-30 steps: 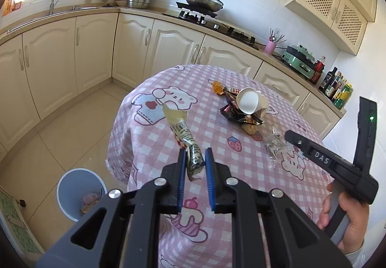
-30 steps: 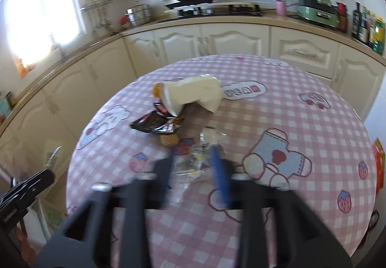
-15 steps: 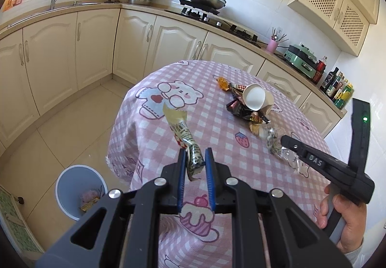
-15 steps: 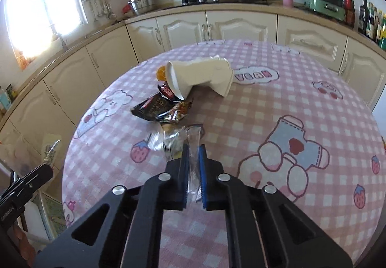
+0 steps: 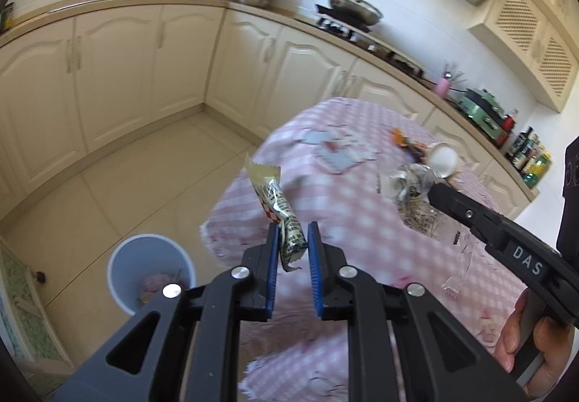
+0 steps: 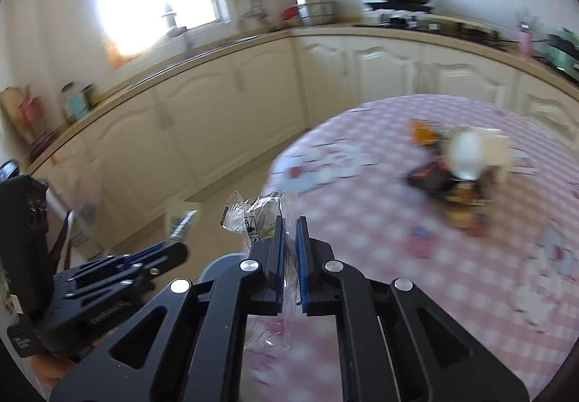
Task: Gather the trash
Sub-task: 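Carry both items over the blue bin and open both tools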
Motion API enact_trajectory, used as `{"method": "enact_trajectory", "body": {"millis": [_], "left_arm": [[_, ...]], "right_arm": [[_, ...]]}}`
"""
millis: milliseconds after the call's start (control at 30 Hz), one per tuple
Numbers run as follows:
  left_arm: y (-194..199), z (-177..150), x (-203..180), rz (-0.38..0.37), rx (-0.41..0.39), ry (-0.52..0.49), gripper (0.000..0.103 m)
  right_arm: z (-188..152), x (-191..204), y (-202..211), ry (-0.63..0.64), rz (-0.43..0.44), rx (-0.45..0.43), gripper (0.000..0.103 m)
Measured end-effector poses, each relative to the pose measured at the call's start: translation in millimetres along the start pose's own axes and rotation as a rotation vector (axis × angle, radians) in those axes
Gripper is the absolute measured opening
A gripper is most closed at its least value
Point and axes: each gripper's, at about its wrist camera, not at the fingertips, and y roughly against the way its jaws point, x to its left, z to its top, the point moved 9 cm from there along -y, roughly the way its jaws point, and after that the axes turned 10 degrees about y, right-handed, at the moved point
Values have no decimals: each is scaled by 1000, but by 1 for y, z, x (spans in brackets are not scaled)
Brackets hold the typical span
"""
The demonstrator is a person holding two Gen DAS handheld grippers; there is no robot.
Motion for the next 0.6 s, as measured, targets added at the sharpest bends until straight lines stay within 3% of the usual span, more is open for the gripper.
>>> {"method": "enact_trajectory", "body": {"millis": [233, 433, 600], "left_arm": [[-15, 8, 102, 141, 29, 98, 15], [-49, 21, 170, 212, 63, 146, 18], [-77, 30, 208, 260, 90, 166, 50]], "right_arm": [[7, 91, -90, 94, 155, 57, 5], [12, 120, -155, 123, 170, 92, 5], [6, 129, -188, 124, 179, 118, 5]]}}
